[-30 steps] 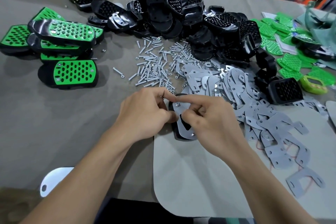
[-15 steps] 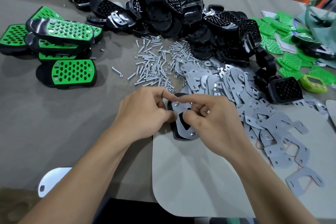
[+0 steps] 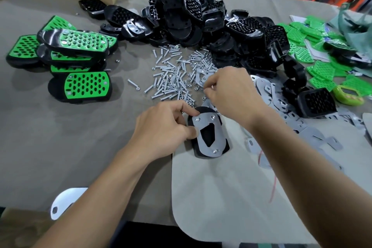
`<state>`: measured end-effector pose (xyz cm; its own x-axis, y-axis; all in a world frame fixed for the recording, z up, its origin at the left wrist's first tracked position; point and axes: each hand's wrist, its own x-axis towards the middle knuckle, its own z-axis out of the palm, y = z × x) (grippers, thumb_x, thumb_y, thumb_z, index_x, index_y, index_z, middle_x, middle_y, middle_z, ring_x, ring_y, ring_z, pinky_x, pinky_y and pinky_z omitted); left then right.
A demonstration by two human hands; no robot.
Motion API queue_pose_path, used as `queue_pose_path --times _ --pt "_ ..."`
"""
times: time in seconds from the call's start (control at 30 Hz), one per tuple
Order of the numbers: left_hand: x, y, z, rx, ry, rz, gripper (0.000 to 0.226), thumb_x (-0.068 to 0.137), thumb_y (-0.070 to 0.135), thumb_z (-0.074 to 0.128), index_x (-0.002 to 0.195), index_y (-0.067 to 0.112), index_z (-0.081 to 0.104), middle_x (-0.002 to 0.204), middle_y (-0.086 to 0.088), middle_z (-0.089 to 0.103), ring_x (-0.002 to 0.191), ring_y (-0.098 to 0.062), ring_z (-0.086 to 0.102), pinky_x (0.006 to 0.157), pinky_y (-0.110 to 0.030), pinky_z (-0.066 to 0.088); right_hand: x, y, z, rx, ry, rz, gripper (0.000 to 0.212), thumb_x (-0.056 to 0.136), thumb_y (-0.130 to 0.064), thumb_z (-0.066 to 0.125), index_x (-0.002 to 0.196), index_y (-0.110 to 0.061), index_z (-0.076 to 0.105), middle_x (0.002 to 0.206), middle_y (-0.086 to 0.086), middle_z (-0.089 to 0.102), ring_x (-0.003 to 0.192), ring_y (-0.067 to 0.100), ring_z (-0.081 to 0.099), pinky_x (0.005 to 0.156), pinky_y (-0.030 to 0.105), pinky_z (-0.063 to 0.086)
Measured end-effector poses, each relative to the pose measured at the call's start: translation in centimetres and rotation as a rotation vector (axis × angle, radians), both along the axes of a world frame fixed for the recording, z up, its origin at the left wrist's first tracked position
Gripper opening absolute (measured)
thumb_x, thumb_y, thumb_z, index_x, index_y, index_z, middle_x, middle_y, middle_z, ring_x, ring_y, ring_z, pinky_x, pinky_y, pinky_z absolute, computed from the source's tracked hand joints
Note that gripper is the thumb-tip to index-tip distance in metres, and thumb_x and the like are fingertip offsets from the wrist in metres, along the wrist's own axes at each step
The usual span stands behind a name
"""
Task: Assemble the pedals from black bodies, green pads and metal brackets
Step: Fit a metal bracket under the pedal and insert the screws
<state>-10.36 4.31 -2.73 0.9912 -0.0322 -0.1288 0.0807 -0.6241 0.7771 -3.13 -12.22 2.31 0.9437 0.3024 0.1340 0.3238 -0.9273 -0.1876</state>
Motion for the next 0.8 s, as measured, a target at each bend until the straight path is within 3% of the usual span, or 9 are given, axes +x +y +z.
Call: queue_pose_path --times 0.07,0.17,0.27,0.4,0.5,0.63,0.73,0.8 --pt "0.0 0.0 0.0 -0.004 0.002 0.0 0.037 0.058 0.051 0.071 0.094 0.057 0.063 0.071 0.025 0.069 0.07 0.006 0.06 0.063 -0.028 0.034 1.1 0.9 0.0 -0.224 -0.058 0.072 0.016 0.091 -0.025 0.063 0.082 -0.02 0.074 0.078 -0.001 0.067 0.084 0.026 0.063 0.088 0.037 0.041" --pt "-0.1 0.0 -0.1 -0.019 0.01 0.003 0.037 0.058 0.05 0.072 0.094 0.055 0.064 0.071 0.023 0.069 0.07 0.004 0.06 0.064 -0.029 0.034 1.7 2.0 0.0 -0.47 -0.095 0.155 0.028 0.088 -0.013 0.061 0.065 -0.019 0.047 0.065 -0.004 0.041 0.063 0.022 0.046 0.078 0.034 0.025" --pt "-0.1 0.0 -0.1 -0.022 0.012 0.003 0.037 0.058 0.05 0.072 0.094 0.054 0.065 0.07 0.021 0.068 0.068 0.002 0.06 0.064 -0.029 0.034 1.6 2.5 0.4 -0.541 -0.06 0.191 0.035 0.085 -0.006 0.055 0.066 -0.017 0.029 0.064 -0.004 0.037 0.054 0.014 0.029 0.08 0.034 0.022" --pt "0.0 0.0 0.0 -0.041 0.019 0.01 0.041 0.057 0.049 0.073 0.095 0.057 0.063 0.068 0.018 0.067 0.065 0.001 0.059 0.062 -0.029 0.033 2.1 3.5 0.4 -0.575 -0.063 0.251 0.036 0.093 -0.013 0.054 0.069 -0.017 0.026 0.067 -0.006 0.036 0.066 0.018 0.041 0.083 0.037 0.028" --pt "-0.1 0.1 0.0 -0.066 0.033 0.014 0.04 0.058 0.047 0.077 0.095 0.057 0.065 0.068 0.018 0.067 0.063 0.002 0.059 0.062 -0.03 0.034 2.6 3.5 0.7 -0.538 -0.04 0.284 0.042 0.094 -0.022 0.06 0.069 -0.019 0.027 0.069 -0.003 0.043 0.077 0.027 0.051 0.073 0.034 0.033" --pt "-0.2 0.1 0.2 -0.081 0.046 0.022 0.04 0.059 0.045 0.08 0.094 0.058 0.067 0.067 0.02 0.067 0.061 0.004 0.058 0.062 -0.029 0.034 2.6 3.1 1.3 -0.42 0.091 0.249 0.046 0.091 -0.017 0.063 0.059 -0.016 0.03 0.06 -0.003 0.032 0.057 0.02 0.037 0.061 0.032 0.034" --pt "-0.1 0.1 0.5 -0.079 0.067 0.014 0.039 0.059 0.045 0.081 0.094 0.057 0.067 0.067 0.02 0.068 0.061 0.005 0.058 0.063 -0.03 0.035 2.1 3.0 1.5 -0.165 0.216 0.129 0.018 0.089 -0.018 0.067 0.072 -0.011 0.066 0.064 0.0 0.055 0.067 0.023 0.058 0.062 0.033 0.05" --pt "-0.1 0.1 0.8 -0.065 0.079 -0.001 0.039 0.058 0.048 0.078 0.094 0.058 0.065 0.067 0.02 0.069 0.062 0.004 0.059 0.064 -0.031 0.035 1.5 2.0 2.1 0.095 0.256 0.022 0.01 0.086 -0.015 0.071 0.079 -0.016 0.078 0.066 -0.001 0.068 0.065 0.017 0.066 0.058 0.025 0.054"
